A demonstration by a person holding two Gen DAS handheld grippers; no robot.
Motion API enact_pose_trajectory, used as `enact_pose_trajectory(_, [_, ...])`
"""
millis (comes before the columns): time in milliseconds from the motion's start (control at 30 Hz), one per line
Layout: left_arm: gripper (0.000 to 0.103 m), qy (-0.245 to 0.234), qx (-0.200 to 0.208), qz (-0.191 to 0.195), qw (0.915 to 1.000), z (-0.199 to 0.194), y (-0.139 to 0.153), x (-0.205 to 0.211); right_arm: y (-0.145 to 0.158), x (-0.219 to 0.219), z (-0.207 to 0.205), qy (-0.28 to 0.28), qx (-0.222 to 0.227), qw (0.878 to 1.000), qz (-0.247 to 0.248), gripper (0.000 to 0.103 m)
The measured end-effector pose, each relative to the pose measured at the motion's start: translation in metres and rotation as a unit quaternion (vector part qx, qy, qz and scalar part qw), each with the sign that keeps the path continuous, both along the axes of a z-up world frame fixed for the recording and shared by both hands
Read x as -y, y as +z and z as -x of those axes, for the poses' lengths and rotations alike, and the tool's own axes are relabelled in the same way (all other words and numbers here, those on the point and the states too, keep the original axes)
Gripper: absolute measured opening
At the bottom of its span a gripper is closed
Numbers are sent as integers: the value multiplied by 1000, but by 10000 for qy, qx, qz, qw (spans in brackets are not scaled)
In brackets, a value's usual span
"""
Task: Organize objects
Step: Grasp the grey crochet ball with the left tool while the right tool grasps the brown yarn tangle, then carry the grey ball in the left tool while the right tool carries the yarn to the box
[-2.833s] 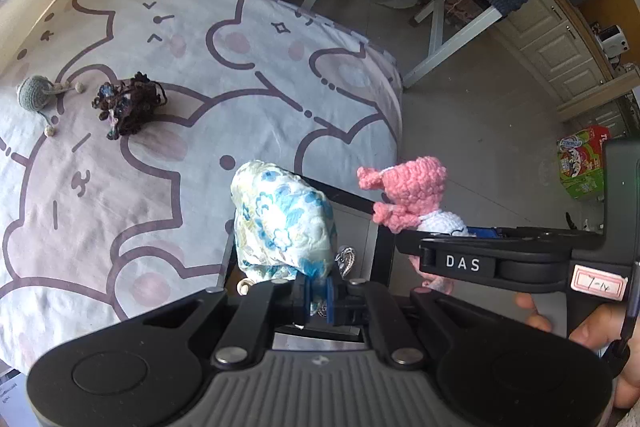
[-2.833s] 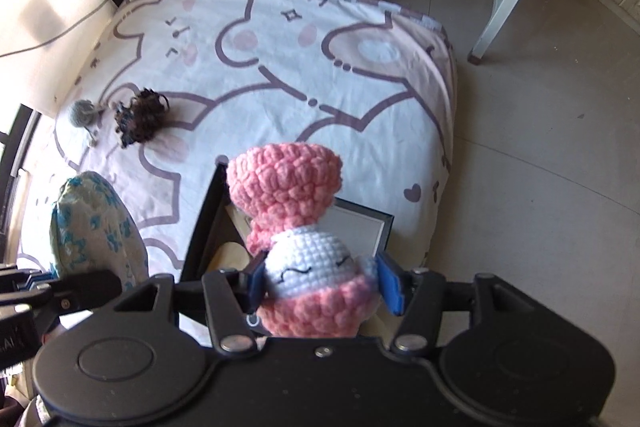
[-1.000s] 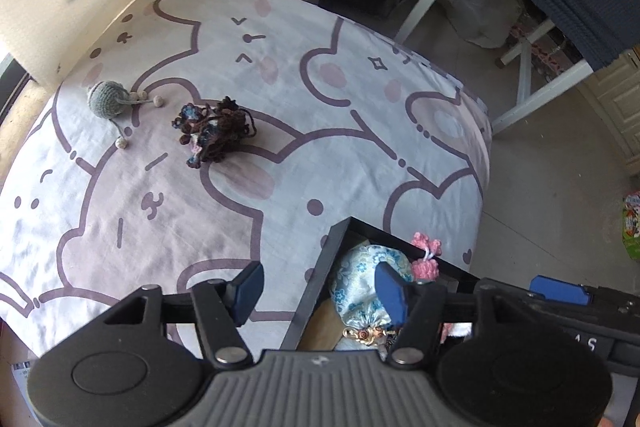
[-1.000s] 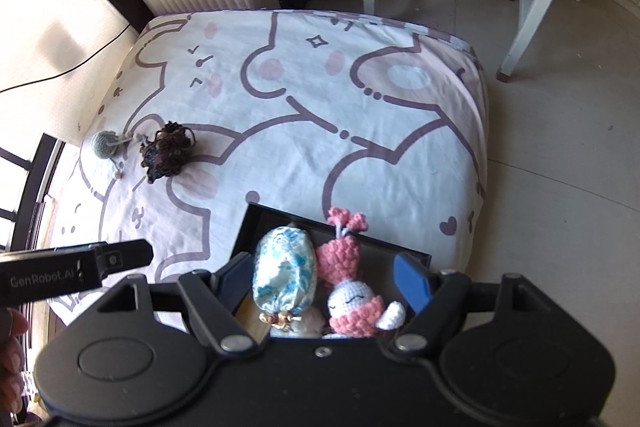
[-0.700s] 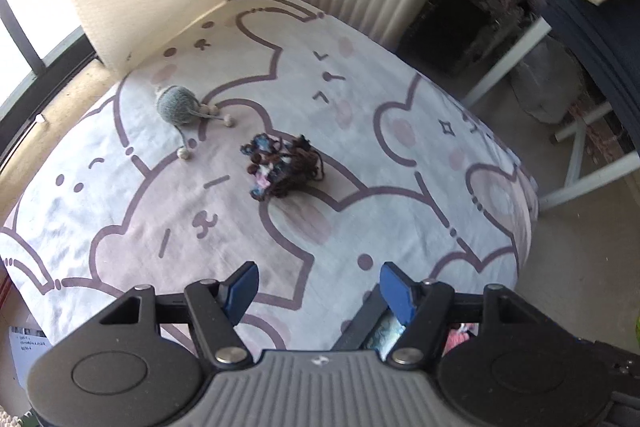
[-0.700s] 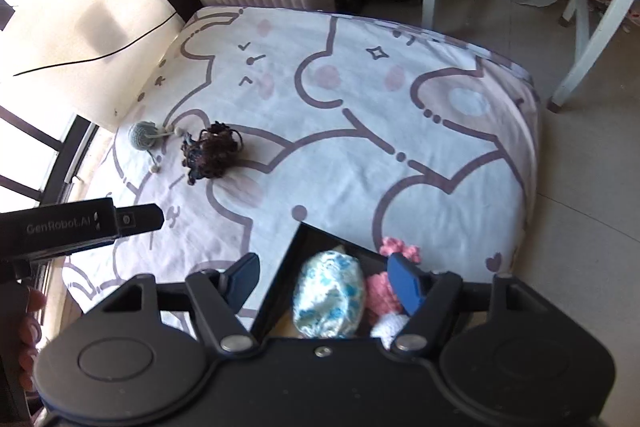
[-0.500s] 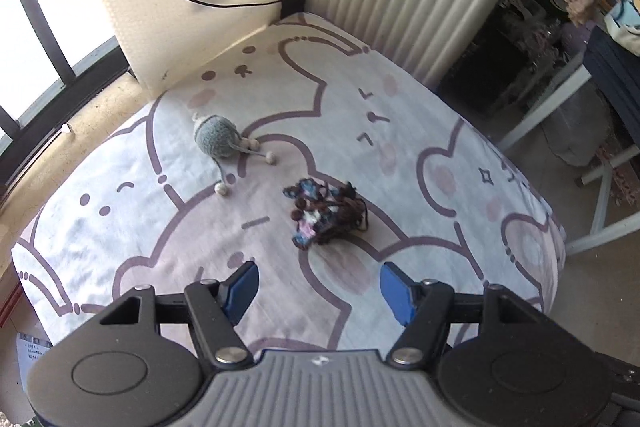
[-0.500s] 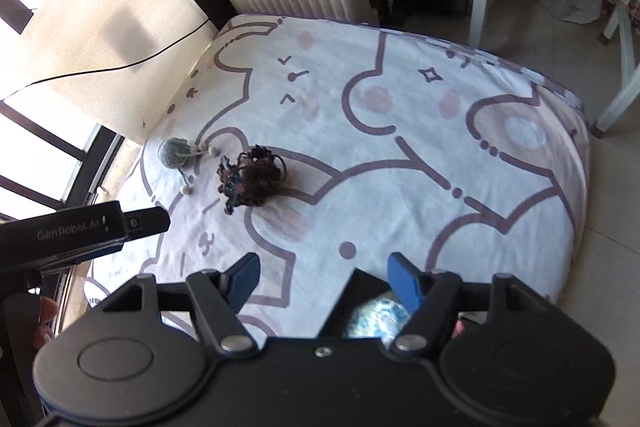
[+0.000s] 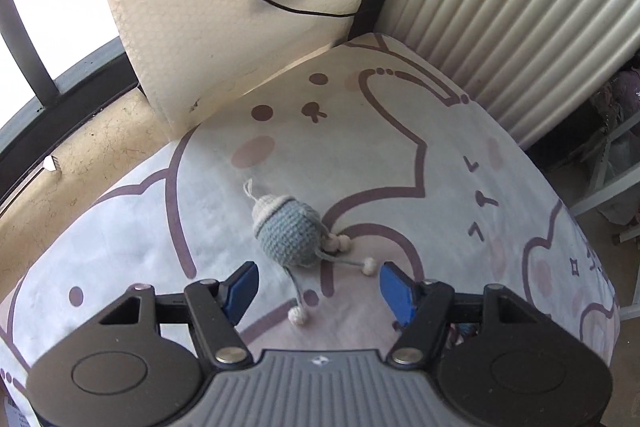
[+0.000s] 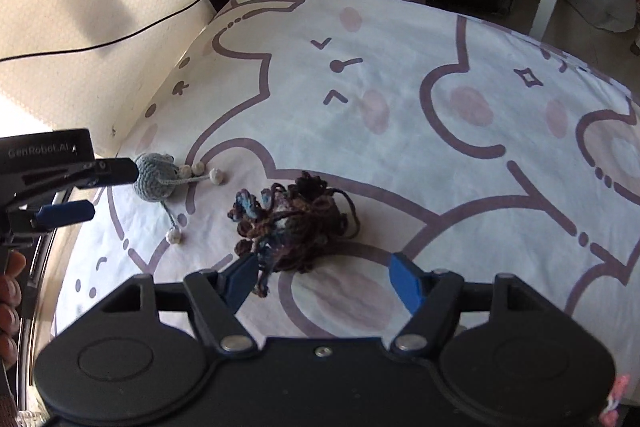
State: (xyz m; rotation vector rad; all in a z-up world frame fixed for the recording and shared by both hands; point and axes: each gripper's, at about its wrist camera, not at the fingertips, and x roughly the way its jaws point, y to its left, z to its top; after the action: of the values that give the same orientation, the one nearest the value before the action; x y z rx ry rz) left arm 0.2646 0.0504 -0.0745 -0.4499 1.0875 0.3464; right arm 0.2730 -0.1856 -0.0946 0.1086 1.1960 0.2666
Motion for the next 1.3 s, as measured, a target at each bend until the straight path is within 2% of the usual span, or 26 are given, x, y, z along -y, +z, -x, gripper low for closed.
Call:
enact_pose_trajectory(167, [67, -253, -63, -65, 9996, -21, -28, -23, -23, -21, -14, -184, 7, 9998, -61, 83])
enact_pose_trajectory(267, [67, -277, -106, 91, 9995, -31, -43, -32, -35, -30, -23, -272, -8, 9996, 42, 84])
enact_pose_trajectory(400, [67, -441, -136, -2, 9989, -43, -55, -31, -46, -35, -28, -356, 1, 9994, -48, 84])
enact_pose_trajectory(467, [65, -478, -190, -54, 9987, -47, -59, -30, -50, -37, -30, -409, 47, 9991, -139, 78])
enact_pose_trajectory(533, [54, -557, -238, -102, 9981, -50, -62, -30, -53, -32, -32, -694, -24, 9965, -460, 69])
enact_pose_trajectory(567, [53, -615, -250, -135, 9977, -50, -63, -29, -54, -30, -33, -770, -39, 9953, -588, 62])
enact_pose_trajectory(633, [52, -749, -258, -193, 9967, -49, -61, -27, -53, -31, -33, -750, -7, 9954, -597, 57])
enact_pose_trajectory(867, [52, -1053, -366, -280, 9934, -34, -42, -9, -27, -27, -15, -686, 51, 9954, -663, 52])
enact_pose_trajectory(1067, [52, -1414, -331, -409, 9886, -2, -1, 13, 9, -15, 10, -695, 17, 9953, -671, 52])
enact_pose_trajectory(1300, [52, -1596, -182, -321, 9865, 40, 46, 49, 49, 14, 48, -554, -16, 9963, -656, 52])
